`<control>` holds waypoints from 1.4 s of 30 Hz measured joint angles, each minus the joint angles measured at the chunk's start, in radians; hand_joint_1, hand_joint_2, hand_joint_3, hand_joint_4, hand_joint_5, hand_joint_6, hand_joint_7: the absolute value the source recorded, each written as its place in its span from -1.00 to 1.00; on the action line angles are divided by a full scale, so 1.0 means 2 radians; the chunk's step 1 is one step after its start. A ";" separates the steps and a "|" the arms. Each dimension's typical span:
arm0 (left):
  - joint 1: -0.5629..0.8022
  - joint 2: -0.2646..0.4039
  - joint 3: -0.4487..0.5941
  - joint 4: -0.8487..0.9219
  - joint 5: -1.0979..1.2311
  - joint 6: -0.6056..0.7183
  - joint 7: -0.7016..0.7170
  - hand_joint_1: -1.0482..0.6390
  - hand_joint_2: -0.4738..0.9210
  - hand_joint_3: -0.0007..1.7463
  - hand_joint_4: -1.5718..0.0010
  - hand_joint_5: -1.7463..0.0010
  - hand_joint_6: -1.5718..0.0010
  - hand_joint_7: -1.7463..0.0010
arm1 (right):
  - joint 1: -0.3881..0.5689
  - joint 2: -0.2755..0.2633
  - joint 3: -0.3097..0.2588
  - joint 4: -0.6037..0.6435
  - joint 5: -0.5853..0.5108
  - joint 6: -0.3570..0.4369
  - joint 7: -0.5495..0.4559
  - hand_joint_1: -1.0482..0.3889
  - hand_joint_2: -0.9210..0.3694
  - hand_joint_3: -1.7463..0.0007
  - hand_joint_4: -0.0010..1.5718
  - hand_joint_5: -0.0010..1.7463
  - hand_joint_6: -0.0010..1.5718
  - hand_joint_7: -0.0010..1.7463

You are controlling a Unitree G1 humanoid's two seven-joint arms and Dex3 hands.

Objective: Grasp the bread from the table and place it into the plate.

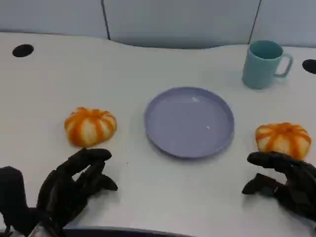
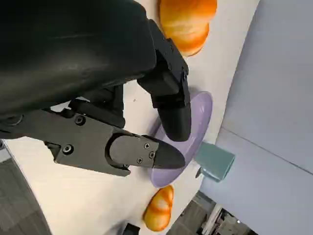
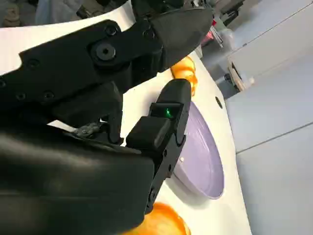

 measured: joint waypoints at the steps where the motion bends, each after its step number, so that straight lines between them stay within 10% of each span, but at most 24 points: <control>1: 0.000 0.000 0.000 0.000 0.000 0.000 0.000 -0.39 1.00 -0.86 0.31 -0.83 0.25 -0.18 | 0.000 0.000 0.000 0.000 0.000 -0.001 0.000 -0.09 -1.00 0.95 -0.16 0.27 0.13 -0.56; 32: 0.003 -0.001 -0.004 -0.002 0.006 -0.013 0.003 -0.38 1.00 -0.78 0.42 -0.82 0.33 -0.18 | 0.000 0.000 0.004 -0.001 -0.004 -0.001 -0.004 -0.09 -1.00 0.97 -0.14 0.26 0.12 -0.51; 38: 0.022 0.002 -0.026 -0.016 0.045 -0.098 0.002 -0.30 1.00 -0.72 0.57 -0.56 0.47 0.04 | 0.000 0.001 0.004 0.000 -0.003 -0.004 -0.003 -0.08 -1.00 0.95 -0.14 0.25 0.11 -0.52; 42: 0.027 0.010 -0.046 -0.024 0.087 -0.164 0.008 -0.37 1.00 -0.82 0.71 -0.06 0.45 0.72 | 0.001 0.002 0.005 -0.003 -0.003 -0.001 -0.006 -0.06 -1.00 0.94 -0.16 0.24 0.09 -0.52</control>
